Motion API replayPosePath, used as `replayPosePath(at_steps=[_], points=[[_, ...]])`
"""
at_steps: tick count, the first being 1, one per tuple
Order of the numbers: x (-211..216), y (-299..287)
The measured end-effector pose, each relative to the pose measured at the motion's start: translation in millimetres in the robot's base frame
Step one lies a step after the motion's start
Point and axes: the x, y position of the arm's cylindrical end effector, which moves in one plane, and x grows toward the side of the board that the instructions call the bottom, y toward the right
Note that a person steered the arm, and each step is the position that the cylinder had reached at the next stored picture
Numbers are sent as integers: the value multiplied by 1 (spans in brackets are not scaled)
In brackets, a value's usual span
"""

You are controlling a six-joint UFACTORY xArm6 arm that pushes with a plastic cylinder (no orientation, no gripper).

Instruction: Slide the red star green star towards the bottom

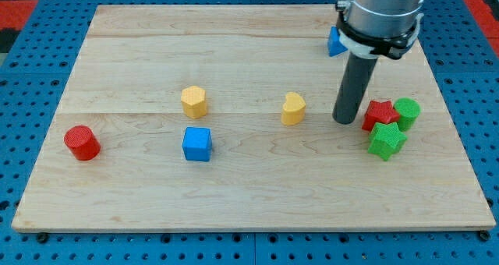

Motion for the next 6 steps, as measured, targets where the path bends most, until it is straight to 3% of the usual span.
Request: replayPosePath(at_steps=[3,6], points=[[-49,-4],[-49,47]])
